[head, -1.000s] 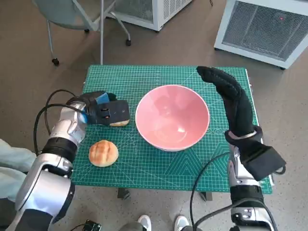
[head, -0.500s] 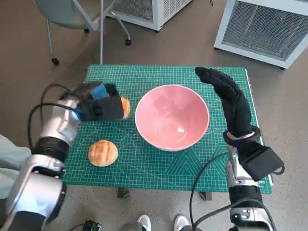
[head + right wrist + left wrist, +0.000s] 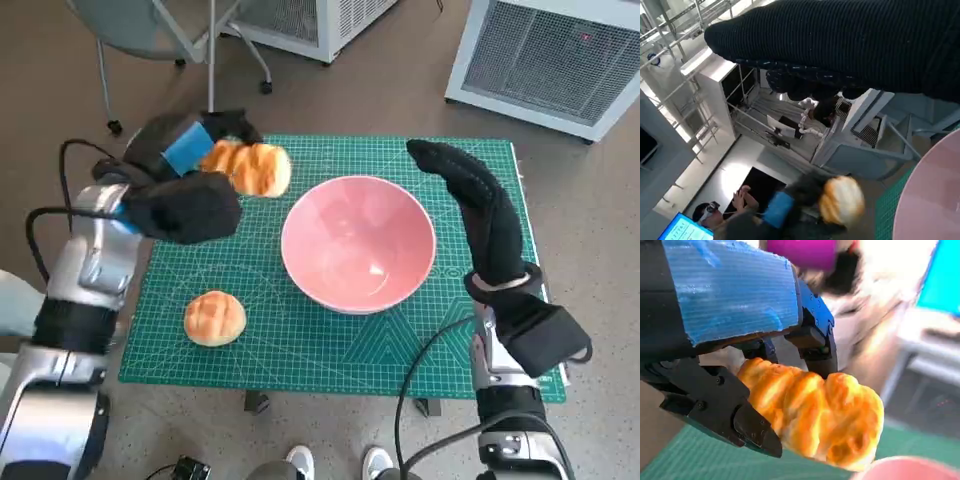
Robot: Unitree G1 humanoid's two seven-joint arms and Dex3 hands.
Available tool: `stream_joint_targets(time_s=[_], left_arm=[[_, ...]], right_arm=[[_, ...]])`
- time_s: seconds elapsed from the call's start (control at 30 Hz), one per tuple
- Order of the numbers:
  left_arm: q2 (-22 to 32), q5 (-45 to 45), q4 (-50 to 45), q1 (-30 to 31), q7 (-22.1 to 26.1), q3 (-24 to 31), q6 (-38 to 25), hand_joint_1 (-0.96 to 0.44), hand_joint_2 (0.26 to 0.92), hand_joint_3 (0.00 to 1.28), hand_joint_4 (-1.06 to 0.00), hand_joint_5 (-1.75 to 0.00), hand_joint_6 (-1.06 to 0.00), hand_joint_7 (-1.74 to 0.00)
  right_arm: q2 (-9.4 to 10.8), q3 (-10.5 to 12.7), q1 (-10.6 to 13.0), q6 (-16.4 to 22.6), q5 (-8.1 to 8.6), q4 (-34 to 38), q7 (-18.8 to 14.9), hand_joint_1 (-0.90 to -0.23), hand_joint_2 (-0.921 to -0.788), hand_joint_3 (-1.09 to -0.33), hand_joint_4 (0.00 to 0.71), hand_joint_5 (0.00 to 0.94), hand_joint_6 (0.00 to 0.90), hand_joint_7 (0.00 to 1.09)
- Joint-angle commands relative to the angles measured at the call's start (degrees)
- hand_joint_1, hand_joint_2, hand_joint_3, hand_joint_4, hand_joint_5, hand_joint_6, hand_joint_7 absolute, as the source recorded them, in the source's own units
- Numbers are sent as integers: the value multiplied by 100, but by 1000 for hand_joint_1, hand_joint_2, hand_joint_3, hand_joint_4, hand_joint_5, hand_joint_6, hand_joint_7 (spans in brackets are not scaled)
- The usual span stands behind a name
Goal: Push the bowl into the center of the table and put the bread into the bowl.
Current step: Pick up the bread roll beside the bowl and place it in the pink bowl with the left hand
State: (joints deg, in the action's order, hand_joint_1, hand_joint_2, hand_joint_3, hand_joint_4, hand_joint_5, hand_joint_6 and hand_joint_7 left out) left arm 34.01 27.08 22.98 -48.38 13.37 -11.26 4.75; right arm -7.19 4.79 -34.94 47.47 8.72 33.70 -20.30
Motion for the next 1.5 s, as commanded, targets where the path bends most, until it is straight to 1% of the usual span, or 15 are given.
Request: stream_joint_targets(time_s=[0.03,0.23,0.5,0.57,0.73,0.9,1.1,1.27,1.5], left_arm=[[-3,5,-995,184,95,138,-188,2,894,20,-820,-939,-721,-1150],[-282,87,-1494,184,85,-26,-166,2,894,18,-833,-935,-711,-1151],[-774,337,-1245,-168,247,-543,-73,2,902,16,-821,-960,-692,-1158],[-888,364,-1073,-263,259,-656,28,2,903,15,-817,-961,-694,-1160],[-1238,517,-236,-571,166,-981,349,2,904,15,-812,-959,-693,-1169],[-1562,782,635,-862,57,-1322,539,2,910,15,-810,-996,-666,-1166],[-1779,925,1266,-1023,-36,-1496,671,2,917,16,-791,-1074,-654,-1123],[-1934,1070,1838,-1132,-184,-1646,755,2,919,19,-773,-1097,-652,-1124],[-2067,1158,2450,-1246,-337,-1742,849,2,919,21,-760,-1124,-660,-1106]], right_arm=[[-15,14,123,-27,10,68,7,-754,-921,-803,149,2,-1,426],[0,8,153,-30,7,19,24,-754,-921,-803,149,1,-1,425],[18,12,151,-19,0,40,43,-755,-921,-803,149,1,-1,423],[20,13,163,-18,-1,26,47,-755,-921,-802,149,1,-1,423],[19,23,223,-26,29,-62,42,-756,-921,-802,148,1,-1,423],[18,38,298,-55,64,-176,39,-761,-921,-802,146,0,-1,421],[21,55,371,-97,63,-297,57,-767,-921,-799,137,0,-1,421],[22,78,423,-95,47,-364,82,-767,-921,-799,135,0,-1,422],[45,79,429,-64,-10,-354,150,-757,-921,-800,134,0,-1,415]])
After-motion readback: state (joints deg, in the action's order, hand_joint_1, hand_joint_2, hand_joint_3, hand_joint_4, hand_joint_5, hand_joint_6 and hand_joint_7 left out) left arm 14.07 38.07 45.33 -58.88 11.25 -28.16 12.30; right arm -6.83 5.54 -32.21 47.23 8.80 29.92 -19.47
